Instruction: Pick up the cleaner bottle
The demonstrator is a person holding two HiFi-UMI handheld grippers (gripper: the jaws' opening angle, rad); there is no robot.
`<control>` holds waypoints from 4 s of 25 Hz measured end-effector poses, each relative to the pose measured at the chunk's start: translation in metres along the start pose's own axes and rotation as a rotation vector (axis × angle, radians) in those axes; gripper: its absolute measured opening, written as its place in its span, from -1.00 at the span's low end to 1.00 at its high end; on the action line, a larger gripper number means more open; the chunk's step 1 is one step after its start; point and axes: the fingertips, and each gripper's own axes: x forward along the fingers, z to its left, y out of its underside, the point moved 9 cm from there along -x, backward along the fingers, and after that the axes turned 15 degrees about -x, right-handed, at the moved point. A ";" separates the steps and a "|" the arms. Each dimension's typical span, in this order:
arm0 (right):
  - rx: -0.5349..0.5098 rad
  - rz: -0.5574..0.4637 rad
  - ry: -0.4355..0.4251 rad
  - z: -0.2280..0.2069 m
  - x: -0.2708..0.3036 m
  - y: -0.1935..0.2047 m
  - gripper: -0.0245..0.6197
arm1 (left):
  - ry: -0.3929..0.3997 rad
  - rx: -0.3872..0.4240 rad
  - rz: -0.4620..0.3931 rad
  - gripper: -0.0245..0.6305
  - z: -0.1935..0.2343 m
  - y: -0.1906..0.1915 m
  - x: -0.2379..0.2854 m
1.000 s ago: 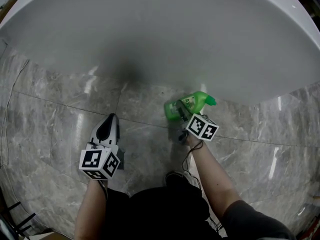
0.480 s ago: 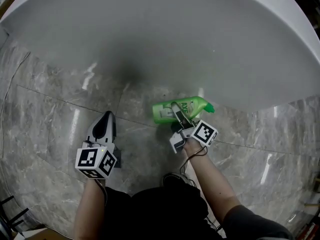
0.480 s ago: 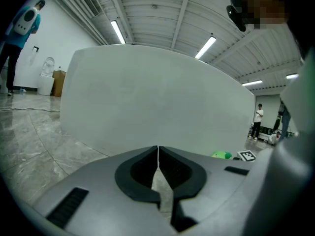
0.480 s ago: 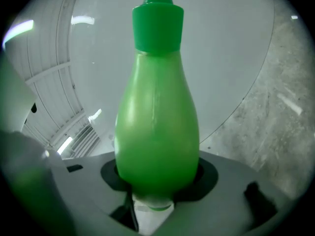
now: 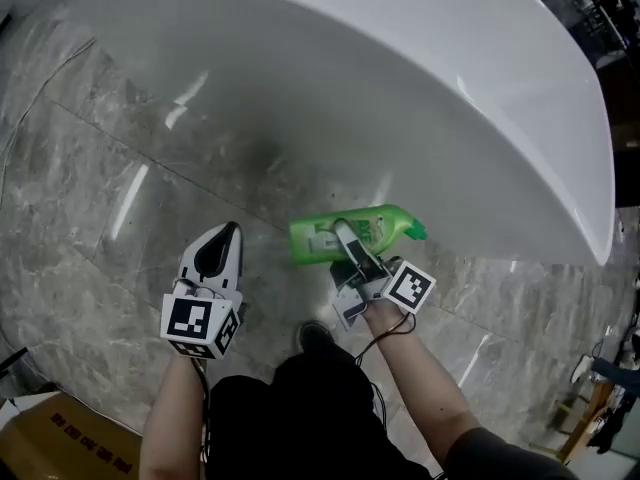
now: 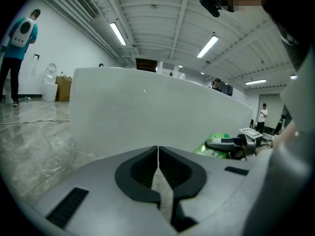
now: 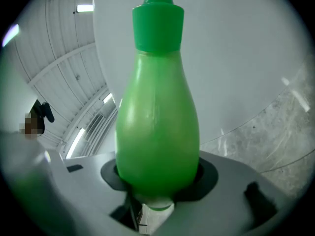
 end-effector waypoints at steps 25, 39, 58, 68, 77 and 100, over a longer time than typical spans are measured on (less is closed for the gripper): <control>-0.046 0.182 -0.107 0.415 -0.112 -0.054 -0.31 | -0.247 -0.075 -0.075 -0.87 -0.113 -0.177 -0.370; -0.038 0.195 -0.097 0.532 -0.175 -0.029 -0.31 | -0.353 -0.141 -0.310 -0.87 -0.104 -0.263 -0.528; -0.015 0.307 -0.271 0.528 -0.289 -0.096 -0.30 | -0.303 -0.140 -0.323 -0.87 -0.342 -0.185 -0.506; 0.022 0.325 -0.276 0.482 -0.414 -0.127 -0.30 | -0.334 -0.139 -0.322 -0.87 -0.478 -0.114 -0.511; 0.009 0.345 -0.287 0.463 -0.483 -0.134 -0.30 | -0.368 -0.120 -0.329 -0.87 -0.542 -0.074 -0.537; -0.010 0.409 -0.349 0.537 -0.583 -0.048 -0.30 | -0.386 -0.133 -0.346 -0.87 -0.595 -0.006 -0.675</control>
